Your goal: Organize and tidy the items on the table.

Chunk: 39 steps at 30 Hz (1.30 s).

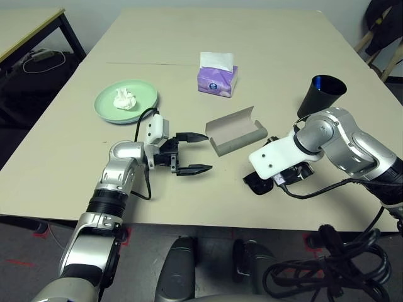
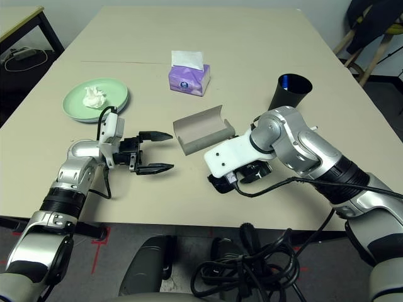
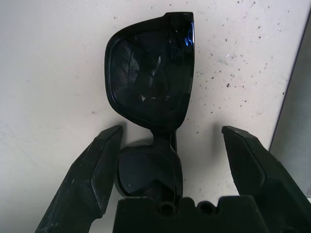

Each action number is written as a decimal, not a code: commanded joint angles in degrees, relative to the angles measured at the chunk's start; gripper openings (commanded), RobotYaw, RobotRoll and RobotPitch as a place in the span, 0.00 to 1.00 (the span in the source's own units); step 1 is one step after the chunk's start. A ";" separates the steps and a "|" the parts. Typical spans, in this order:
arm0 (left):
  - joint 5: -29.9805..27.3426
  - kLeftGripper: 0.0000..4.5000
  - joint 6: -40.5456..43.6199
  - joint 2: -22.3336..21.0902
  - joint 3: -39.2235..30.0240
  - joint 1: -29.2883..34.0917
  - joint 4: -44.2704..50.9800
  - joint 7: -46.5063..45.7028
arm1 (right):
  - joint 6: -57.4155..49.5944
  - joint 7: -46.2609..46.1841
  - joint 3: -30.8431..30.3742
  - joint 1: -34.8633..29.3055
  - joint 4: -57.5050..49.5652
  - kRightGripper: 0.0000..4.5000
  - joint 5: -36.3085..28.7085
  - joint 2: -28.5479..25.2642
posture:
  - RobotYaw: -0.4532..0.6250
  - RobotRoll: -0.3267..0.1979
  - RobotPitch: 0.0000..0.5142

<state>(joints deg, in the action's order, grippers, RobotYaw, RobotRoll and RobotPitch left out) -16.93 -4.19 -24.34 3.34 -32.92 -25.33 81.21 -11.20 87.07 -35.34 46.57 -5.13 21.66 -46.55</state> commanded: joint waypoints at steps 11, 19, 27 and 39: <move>-0.12 1.00 -0.08 -0.35 0.97 0.63 1.30 0.00 | 0.82 0.62 1.06 -0.67 0.33 0.09 0.08 -0.09 | 0.61 0.62 0.25; -0.13 1.00 -0.06 -0.30 0.90 0.30 1.19 -0.10 | 1.30 1.62 2.22 0.46 -0.39 0.09 -1.03 -0.46 | 0.61 0.62 0.24; -0.65 1.00 0.10 -0.41 -0.07 0.55 2.45 -2.06 | 1.75 1.19 5.87 6.77 0.89 0.09 -3.57 1.98 | 0.60 0.62 0.22; -1.13 1.00 3.05 -1.24 -0.66 2.51 7.09 -6.29 | 13.78 -12.29 4.24 14.76 15.98 0.09 4.09 8.27 | 0.63 0.62 0.20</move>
<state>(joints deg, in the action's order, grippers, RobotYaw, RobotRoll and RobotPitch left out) -17.23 -1.53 -25.29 2.66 -31.21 -20.01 75.12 1.04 76.09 -30.44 60.82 9.07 24.48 -38.57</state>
